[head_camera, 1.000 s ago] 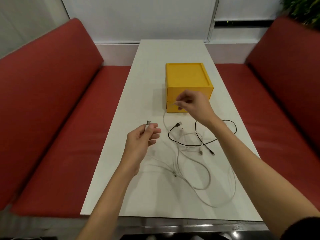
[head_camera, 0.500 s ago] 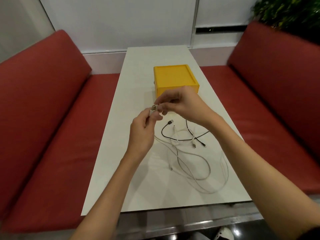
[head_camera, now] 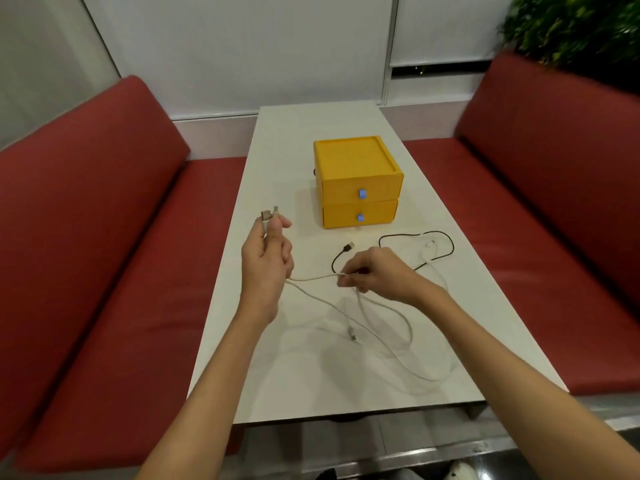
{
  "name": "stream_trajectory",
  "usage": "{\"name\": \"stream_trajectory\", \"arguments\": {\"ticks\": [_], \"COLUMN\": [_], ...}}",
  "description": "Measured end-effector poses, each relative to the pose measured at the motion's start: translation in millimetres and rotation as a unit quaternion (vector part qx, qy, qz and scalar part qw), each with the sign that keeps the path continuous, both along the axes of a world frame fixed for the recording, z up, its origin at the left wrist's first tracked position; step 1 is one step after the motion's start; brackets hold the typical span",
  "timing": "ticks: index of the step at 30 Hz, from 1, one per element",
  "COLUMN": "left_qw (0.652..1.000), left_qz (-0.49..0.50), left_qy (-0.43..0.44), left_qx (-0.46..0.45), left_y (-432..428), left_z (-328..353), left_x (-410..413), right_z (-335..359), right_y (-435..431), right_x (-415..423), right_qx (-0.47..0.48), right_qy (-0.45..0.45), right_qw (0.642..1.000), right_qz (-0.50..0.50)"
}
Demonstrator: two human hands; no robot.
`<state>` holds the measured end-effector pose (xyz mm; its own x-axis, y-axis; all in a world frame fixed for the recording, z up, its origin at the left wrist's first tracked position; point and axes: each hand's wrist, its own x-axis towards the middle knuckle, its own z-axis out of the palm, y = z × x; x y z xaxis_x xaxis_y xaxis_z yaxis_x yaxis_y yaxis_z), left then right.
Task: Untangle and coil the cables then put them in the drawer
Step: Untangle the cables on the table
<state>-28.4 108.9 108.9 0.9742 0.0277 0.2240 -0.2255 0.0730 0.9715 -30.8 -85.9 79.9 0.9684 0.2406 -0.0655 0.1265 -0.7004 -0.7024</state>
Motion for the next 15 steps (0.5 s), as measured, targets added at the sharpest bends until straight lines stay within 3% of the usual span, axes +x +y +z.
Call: {"name": "stream_trajectory", "arguments": {"ticks": [6, 11, 13, 15], "left_qw": [0.998, 0.992, 0.990, 0.987], "left_qz": [0.054, 0.105, 0.114, 0.117], "left_qy": [0.015, 0.028, 0.031, 0.045], "left_qx": [-0.010, -0.057, -0.080, -0.096], "left_y": [36, 66, 74, 79], "left_z": [-3, 4, 5, 4], "left_x": [4, 10, 11, 12], "right_z": [-5, -14, -12, -10], "right_y": [-33, -77, -94, -101], "right_x": [7, 9, 1, -7], "right_qx": [-0.120, -0.158, -0.099, 0.099], "right_qy": [-0.027, -0.040, -0.050, -0.034], "right_qw": [0.992, 0.979, 0.975, 0.963], "right_qz": [-0.033, -0.122, -0.194, -0.250]}}
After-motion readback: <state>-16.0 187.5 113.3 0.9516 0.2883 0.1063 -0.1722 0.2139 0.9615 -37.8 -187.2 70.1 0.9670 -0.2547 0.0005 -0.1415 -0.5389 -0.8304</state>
